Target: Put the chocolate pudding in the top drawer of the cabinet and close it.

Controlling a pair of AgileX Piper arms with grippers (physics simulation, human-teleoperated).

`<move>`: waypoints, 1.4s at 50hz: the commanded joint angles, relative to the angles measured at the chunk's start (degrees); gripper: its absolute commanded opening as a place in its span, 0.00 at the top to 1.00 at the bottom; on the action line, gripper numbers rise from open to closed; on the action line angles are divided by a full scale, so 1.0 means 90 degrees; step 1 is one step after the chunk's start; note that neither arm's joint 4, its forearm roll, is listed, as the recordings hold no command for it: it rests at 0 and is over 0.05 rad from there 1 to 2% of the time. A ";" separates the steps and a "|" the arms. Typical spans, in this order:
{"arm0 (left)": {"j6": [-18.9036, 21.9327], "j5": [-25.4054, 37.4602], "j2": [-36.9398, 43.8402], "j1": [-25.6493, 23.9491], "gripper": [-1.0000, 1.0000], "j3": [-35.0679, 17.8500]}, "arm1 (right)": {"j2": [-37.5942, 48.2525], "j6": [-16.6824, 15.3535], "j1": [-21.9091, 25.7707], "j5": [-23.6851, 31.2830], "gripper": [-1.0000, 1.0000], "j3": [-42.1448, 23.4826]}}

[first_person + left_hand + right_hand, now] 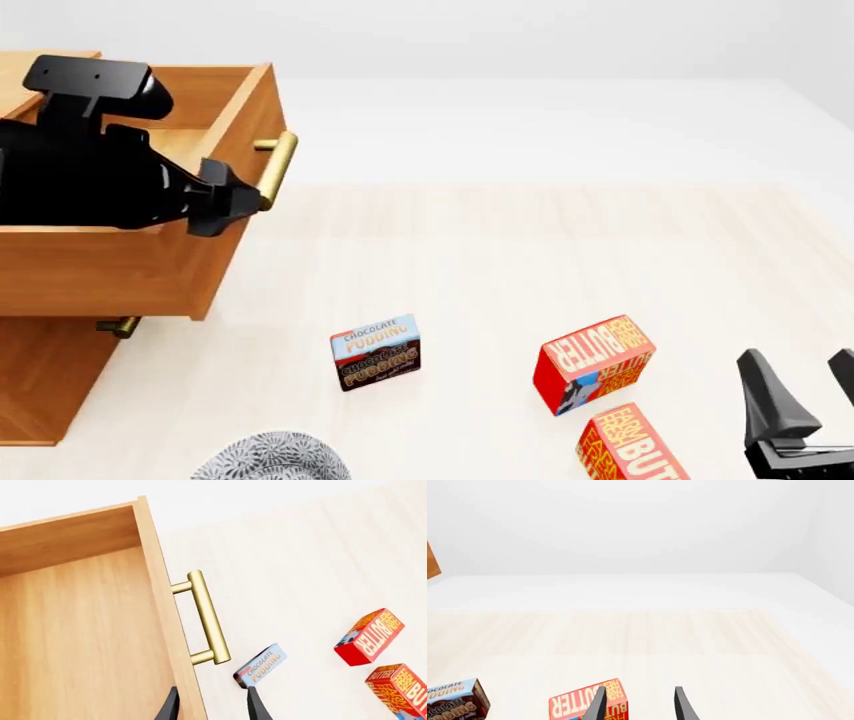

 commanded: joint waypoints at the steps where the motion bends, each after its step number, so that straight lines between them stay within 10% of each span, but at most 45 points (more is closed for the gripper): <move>1: 0.0102 0.0020 -0.0089 -0.0250 0.00 -0.0213 | -0.0043 -0.0025 -0.0016 -0.0026 0.00 0.0022; 34: 0.0427 0.0562 -0.0346 -0.0527 0.00 -0.1105 | -0.0031 -0.0027 -0.0016 -0.0037 0.00 0.0022; 70: 0.2276 0.0282 -0.0557 -0.1146 0.00 -0.1492 | -0.0034 -0.0025 -0.0015 -0.0036 0.00 0.0022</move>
